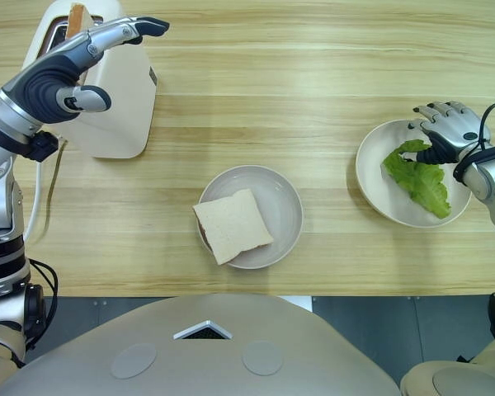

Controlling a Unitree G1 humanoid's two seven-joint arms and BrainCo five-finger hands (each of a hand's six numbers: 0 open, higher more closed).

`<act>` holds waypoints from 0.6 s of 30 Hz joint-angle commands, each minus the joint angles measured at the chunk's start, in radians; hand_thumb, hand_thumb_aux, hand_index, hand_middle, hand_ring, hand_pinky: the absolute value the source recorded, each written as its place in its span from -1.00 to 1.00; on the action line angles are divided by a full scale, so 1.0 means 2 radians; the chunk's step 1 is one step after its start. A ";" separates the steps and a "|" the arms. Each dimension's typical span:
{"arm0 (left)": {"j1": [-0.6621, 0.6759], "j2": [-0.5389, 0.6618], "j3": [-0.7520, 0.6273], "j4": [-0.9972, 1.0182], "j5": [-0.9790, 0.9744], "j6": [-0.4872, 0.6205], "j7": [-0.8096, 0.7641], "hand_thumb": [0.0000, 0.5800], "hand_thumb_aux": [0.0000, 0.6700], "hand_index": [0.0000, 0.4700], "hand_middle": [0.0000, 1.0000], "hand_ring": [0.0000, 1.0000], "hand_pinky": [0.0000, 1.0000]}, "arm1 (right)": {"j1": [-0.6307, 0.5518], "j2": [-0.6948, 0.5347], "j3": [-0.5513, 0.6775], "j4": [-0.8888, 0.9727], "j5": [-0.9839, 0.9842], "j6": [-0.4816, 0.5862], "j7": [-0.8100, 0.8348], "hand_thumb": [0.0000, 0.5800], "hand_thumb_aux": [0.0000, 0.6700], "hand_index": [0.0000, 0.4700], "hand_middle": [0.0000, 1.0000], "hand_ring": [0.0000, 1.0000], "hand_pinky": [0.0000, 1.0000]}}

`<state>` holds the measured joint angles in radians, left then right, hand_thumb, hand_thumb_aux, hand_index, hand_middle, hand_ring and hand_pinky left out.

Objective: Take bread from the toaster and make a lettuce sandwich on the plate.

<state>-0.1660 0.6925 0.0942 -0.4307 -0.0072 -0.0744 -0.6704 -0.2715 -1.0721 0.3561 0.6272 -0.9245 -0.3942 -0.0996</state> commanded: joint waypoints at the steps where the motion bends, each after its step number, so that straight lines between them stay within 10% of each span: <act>1: 0.000 0.008 0.000 -0.001 0.004 0.004 -0.001 -1.00 -1.00 -1.00 -1.00 -1.00 -1.00 | -0.015 -0.008 0.011 0.011 -0.010 -0.011 0.011 0.08 -0.36 -0.36 -1.00 -1.00 -1.00; 13: 0.003 0.011 0.000 -0.009 0.004 0.008 -0.003 -1.00 -1.00 -1.00 -1.00 -1.00 -1.00 | -0.033 -0.011 0.034 0.020 -0.044 -0.001 0.018 0.18 -0.28 -0.28 -1.00 -1.00 -1.00; 18: 0.002 0.011 -0.001 -0.008 0.004 0.008 -0.002 -1.00 -1.00 -1.00 -1.00 -1.00 -1.00 | -0.025 -0.012 0.037 0.013 -0.044 -0.006 0.020 0.81 0.39 0.39 -1.00 -1.00 -1.00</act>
<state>-0.1659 0.6968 0.0917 -0.4435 -0.0066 -0.0653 -0.6706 -0.3258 -1.0811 0.4183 0.6630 -1.0053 -0.3968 -0.0679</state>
